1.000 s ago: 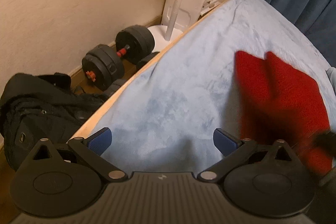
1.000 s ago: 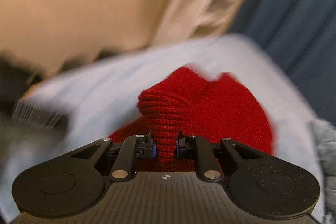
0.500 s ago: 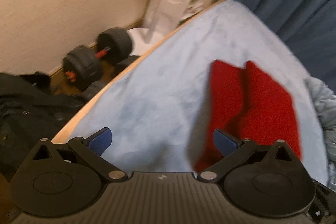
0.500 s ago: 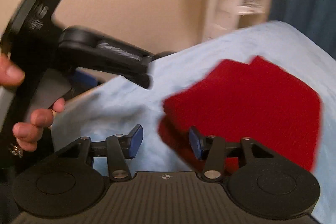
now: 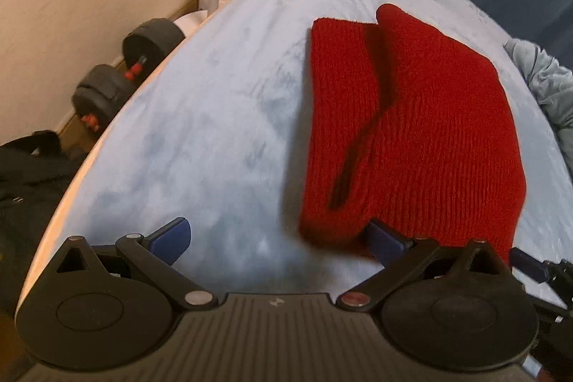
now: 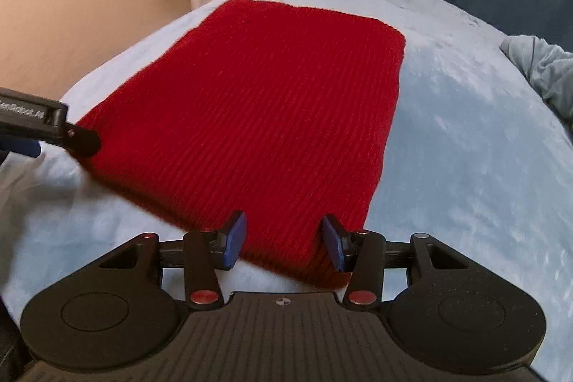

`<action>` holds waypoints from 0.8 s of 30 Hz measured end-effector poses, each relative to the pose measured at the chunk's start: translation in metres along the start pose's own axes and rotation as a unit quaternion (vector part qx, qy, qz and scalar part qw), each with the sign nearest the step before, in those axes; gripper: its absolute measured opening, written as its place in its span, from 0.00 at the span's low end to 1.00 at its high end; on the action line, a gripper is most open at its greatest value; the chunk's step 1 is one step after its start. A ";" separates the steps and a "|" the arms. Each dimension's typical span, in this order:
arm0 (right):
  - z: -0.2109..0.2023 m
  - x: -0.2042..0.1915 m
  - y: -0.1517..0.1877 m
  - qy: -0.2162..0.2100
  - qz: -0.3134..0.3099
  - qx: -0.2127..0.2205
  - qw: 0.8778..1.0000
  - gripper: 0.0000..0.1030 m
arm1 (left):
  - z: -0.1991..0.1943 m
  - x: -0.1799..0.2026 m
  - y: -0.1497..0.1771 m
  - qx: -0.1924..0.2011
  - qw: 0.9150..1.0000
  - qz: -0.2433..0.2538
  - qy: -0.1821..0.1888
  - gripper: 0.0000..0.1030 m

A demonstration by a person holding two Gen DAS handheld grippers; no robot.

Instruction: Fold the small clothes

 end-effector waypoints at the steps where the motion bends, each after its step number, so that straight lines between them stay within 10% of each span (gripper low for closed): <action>1: -0.013 -0.001 0.001 -0.001 0.003 -0.002 1.000 0.49 | -0.010 0.002 0.003 -0.002 1.000 0.010 -0.012 1.00; 7: -0.096 -0.019 -0.001 0.013 0.012 0.060 0.998 0.72 | -0.085 0.012 0.028 0.048 0.997 0.056 -0.027 1.00; 24: -0.183 -0.018 0.036 0.026 0.041 0.115 0.992 0.78 | -0.190 0.022 0.092 0.106 0.992 0.069 -0.024 1.00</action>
Point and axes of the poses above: each gripper's, at about its wrist camera, not at the fingertips, and z roughly the way its jaws point, x to its right, y to its underside, the point moved 3 cm from there along z, roughly the way its jaws point, and after that the axes turned 11 degrees about -y, right-handed, at the moved point
